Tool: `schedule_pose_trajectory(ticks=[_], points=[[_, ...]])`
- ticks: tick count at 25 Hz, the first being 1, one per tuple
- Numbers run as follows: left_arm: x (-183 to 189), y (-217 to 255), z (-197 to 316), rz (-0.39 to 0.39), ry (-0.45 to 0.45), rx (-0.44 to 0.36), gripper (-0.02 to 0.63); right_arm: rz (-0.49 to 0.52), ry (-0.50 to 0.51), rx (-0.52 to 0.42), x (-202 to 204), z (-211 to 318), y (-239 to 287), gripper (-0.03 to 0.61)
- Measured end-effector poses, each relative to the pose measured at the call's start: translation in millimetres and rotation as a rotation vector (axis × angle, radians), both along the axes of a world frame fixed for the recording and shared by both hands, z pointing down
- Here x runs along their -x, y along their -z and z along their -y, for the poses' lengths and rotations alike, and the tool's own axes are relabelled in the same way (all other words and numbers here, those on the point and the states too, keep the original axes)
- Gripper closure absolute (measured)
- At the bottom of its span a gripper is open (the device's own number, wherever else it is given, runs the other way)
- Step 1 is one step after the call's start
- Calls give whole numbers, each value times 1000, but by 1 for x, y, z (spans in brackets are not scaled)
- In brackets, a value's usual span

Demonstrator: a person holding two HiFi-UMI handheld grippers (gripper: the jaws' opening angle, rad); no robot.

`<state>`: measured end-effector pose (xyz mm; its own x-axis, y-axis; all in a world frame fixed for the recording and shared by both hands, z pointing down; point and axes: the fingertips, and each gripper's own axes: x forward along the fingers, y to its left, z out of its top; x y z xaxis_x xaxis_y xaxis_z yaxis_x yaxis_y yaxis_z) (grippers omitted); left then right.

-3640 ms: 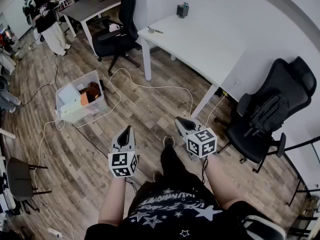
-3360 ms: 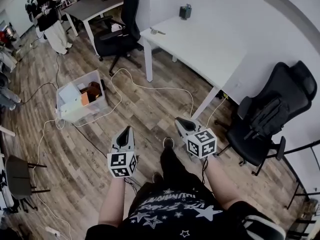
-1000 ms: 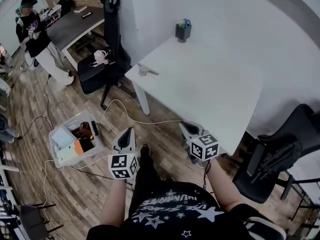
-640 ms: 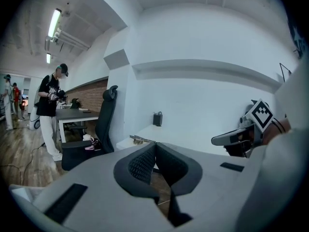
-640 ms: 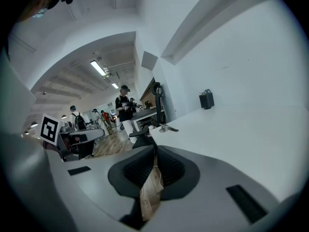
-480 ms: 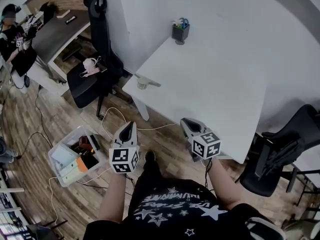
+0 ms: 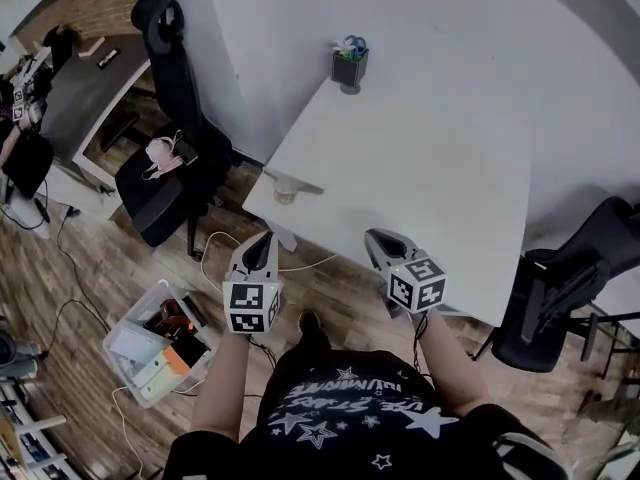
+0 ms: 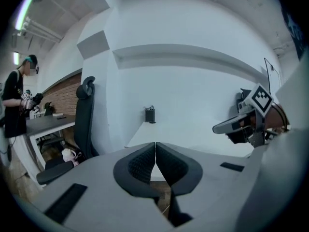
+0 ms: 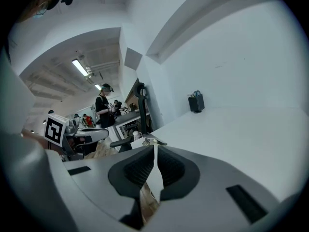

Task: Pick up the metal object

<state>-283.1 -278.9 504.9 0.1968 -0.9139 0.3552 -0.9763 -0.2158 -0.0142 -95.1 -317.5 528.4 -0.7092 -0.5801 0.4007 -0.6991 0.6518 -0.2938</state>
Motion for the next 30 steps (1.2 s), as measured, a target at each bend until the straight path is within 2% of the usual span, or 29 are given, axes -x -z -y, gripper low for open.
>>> schedule_pose_trajectory(ticks=[4, 11, 13, 15, 19, 23, 27, 30], points=[[13, -17, 27, 141, -65, 42, 592, -4, -39, 4, 10, 18, -2, 523], [17, -35, 63, 247, -180, 81, 589, -11, -100, 15, 19, 42, -8, 523], [18, -39, 74, 289, -219, 82, 565, -15, -114, 22, 23, 49, -10, 523], [18, -46, 82, 344, -265, 84, 510, -18, -125, 26, 26, 55, -12, 523], [20, -60, 97, 525, -351, 58, 456, -25, -148, 35, 31, 64, -18, 523], [23, -71, 112, 709, -426, 13, 435, -33, -170, 46, 34, 70, -23, 523], [21, -84, 125, 861, -504, -33, 424, -41, -194, 63, 31, 76, -30, 523], [16, -93, 132, 939, -561, -69, 416, -45, -210, 71, 28, 79, -34, 523]])
